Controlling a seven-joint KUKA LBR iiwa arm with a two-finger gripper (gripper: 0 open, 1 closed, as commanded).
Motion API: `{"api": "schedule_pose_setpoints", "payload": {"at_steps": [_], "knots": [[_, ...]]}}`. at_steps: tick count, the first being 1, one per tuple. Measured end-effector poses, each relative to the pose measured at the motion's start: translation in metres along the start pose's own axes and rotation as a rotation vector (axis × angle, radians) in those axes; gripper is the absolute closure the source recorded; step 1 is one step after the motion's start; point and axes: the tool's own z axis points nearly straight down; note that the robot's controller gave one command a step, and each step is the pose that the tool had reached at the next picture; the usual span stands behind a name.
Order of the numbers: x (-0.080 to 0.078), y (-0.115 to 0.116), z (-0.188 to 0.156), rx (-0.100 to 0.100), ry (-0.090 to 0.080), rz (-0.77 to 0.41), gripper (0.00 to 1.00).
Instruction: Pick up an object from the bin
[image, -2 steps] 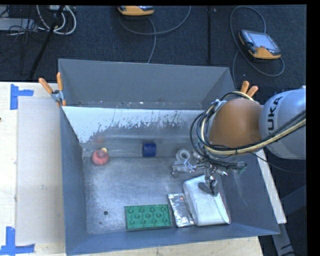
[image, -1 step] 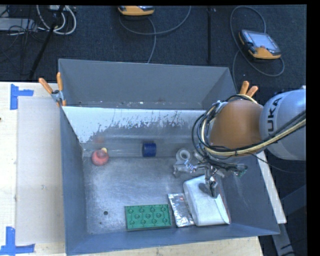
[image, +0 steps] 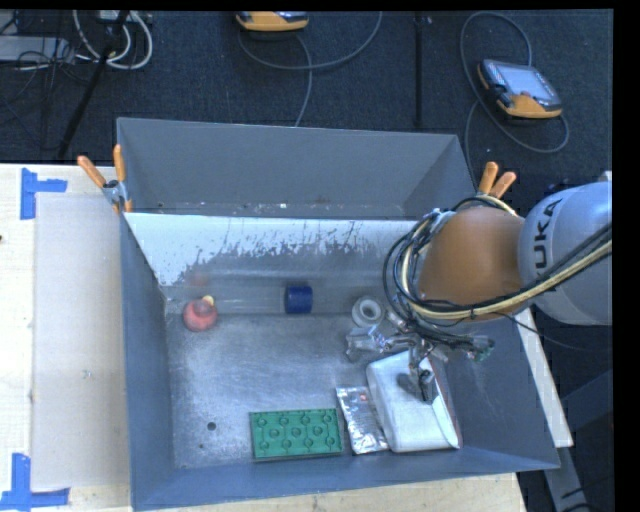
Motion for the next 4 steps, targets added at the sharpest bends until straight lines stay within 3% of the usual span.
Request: {"api": "schedule_pose_setpoints", "payload": {"at_steps": [1, 2, 3, 4], "knots": [[-0.009, -0.006, 0.002, -0.011, 0.013, 0.01, 0.0], [0.032, -0.05, -0.003, -0.006, 0.006, 0.11, 0.0], [0.031, -0.049, -0.002, -0.004, 0.001, 0.109, 1.0], [0.027, -0.035, 0.003, 0.0, 0.002, 0.296, 1.0]]}}
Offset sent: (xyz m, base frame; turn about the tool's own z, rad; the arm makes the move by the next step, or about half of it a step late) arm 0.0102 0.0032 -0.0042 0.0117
